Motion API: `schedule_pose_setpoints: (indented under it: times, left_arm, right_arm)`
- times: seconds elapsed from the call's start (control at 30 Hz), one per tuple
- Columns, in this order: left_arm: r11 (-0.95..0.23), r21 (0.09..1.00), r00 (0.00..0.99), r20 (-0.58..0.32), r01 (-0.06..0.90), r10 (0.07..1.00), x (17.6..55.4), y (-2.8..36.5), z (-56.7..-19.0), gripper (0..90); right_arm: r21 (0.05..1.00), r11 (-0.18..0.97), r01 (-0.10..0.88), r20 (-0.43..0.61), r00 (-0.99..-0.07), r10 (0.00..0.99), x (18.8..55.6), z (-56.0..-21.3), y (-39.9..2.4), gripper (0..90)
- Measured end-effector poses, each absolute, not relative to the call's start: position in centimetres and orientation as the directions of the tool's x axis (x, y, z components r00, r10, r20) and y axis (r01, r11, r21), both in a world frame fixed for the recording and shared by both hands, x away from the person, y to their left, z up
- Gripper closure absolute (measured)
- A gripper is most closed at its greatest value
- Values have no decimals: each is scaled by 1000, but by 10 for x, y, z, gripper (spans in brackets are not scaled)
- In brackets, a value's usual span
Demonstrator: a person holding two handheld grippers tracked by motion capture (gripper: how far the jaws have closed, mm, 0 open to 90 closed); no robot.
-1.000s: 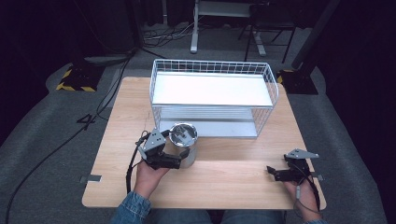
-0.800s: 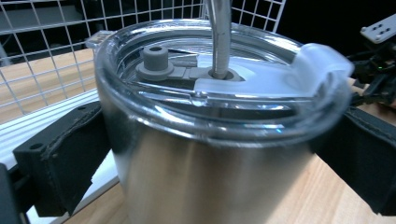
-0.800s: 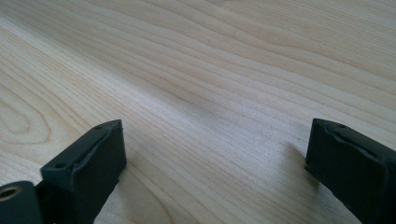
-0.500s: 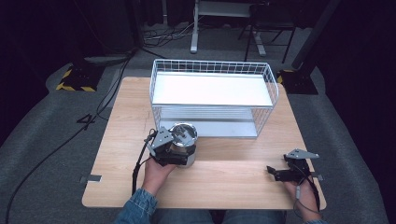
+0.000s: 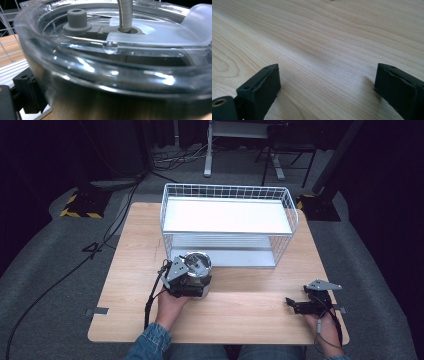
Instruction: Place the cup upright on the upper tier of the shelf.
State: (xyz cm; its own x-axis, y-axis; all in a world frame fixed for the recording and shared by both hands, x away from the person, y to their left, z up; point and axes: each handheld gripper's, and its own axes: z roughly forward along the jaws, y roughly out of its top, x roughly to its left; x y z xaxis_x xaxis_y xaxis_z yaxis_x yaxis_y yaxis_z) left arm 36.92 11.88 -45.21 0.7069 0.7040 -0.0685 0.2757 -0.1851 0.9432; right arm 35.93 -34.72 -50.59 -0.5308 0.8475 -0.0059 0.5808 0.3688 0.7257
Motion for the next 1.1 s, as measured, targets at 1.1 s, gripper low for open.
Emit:
schedule_pose_setpoints:
  times: [1.1]
  left_arm:
    - [-199, 943, 684, -40, 267, 729, 362, 135, -423, 33]
  right_arm:
    - [730, 367, 577, -5, -532, 847, 359, -506, -347, 93]
